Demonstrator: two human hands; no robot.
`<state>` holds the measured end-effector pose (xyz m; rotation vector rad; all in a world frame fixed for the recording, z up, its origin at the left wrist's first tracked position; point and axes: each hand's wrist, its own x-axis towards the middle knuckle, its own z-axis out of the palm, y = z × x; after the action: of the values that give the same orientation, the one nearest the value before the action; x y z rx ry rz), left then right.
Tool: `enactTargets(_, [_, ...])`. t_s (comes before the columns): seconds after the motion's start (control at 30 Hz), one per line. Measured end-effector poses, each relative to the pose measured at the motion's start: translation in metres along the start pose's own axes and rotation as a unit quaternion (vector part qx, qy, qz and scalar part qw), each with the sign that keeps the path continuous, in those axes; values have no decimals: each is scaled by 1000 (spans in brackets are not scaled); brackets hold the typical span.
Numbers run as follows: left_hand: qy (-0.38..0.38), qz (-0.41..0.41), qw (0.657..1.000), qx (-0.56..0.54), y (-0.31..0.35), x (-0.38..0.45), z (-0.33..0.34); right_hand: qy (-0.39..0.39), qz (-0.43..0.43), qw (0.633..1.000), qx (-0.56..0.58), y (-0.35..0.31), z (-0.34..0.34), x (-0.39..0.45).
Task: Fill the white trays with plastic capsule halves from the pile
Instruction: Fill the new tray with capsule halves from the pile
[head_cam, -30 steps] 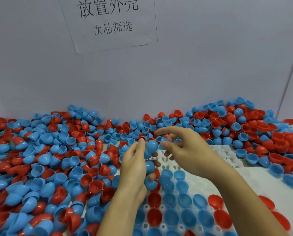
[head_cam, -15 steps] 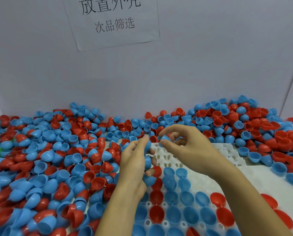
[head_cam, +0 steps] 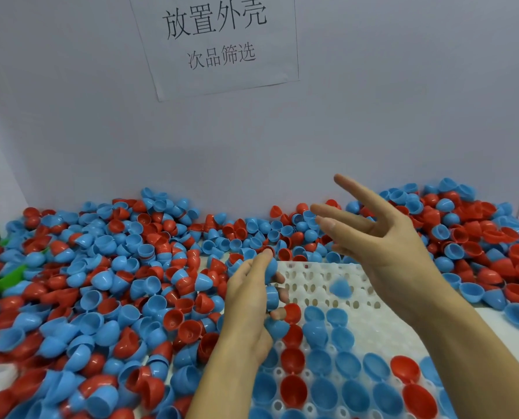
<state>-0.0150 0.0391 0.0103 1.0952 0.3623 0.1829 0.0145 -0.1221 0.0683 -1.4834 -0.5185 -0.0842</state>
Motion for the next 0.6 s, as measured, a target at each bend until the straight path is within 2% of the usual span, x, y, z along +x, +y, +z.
enactTargets(0.1, [1,1,1000,1,0,0,-1,33,46,995,-83,4,-2,1])
enactTargets(0.2, [-2,2,1000,-12,1,1,-2,22,109,964,-243,12,-10,0])
enactTargets(0.27, [-2,2,1000,-21,2,1,-3,-47,139,928,-342,16,-15,0])
enactTargets(0.43, [10,3,1000,-11,0,4,-5,-272,194,844,-419,19,-6,-3])
enactTargets(0.5, [7,10,1000,-14,-1,4,-5,-308,193,815,-452,25,3,-5])
enactTargets(0.6, [7,14,1000,-16,0,4,-5,-291,147,819,-472,30,8,-6])
